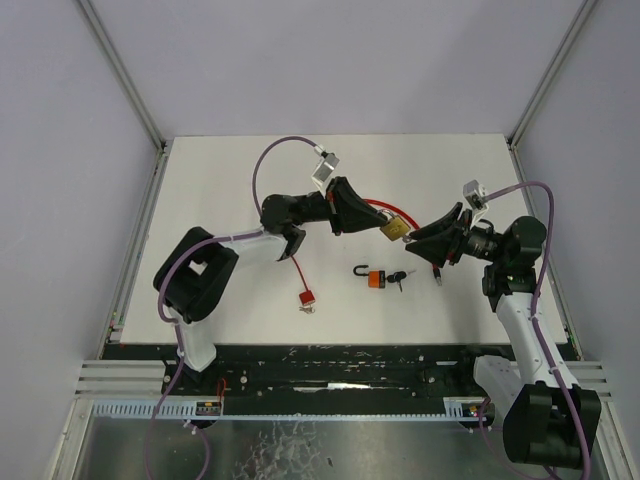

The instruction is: Lock with the key

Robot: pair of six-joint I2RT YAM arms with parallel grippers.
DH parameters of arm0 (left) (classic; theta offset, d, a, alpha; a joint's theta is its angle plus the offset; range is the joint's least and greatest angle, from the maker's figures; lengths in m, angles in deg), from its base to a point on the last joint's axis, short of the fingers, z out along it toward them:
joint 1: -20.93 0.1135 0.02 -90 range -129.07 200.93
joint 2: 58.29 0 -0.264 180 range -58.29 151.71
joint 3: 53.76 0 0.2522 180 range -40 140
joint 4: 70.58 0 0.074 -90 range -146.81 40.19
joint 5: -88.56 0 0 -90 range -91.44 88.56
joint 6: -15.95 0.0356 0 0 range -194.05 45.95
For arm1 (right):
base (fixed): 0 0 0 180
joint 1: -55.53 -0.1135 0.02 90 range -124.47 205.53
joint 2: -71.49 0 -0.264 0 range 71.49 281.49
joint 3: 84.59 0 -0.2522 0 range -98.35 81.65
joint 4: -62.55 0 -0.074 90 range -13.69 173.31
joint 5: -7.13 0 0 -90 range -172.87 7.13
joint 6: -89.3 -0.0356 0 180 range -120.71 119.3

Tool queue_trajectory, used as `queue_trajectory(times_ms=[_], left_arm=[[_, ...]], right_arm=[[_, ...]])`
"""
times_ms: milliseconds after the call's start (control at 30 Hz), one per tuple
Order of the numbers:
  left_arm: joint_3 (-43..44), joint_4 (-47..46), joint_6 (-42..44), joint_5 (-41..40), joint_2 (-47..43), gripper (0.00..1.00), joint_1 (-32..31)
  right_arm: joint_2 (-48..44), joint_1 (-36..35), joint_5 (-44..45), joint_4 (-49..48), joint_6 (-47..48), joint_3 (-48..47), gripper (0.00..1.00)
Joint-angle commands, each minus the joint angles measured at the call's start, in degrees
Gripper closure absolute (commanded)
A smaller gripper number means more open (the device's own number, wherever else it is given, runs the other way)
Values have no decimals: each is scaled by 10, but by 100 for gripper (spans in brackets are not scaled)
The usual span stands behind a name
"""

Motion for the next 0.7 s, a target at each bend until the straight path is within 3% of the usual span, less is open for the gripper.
queue_trajectory(times_ms=[0, 167, 300, 667], left_arm=[[26, -54, -6, -6, 4, 100, -5], [29, -54, -6, -7, 9, 100, -9], [30, -54, -4, -9, 9, 100, -11], [32, -54, -1, -19, 18, 100, -13]], right_arm=[[-7, -4, -12, -48, -17, -3, 49], [-7, -4, -7, -59, -24, -1, 51], [-5, -5, -2, -65, -23, 8, 60], [-7, -10, -5, -58, -10, 8, 71]])
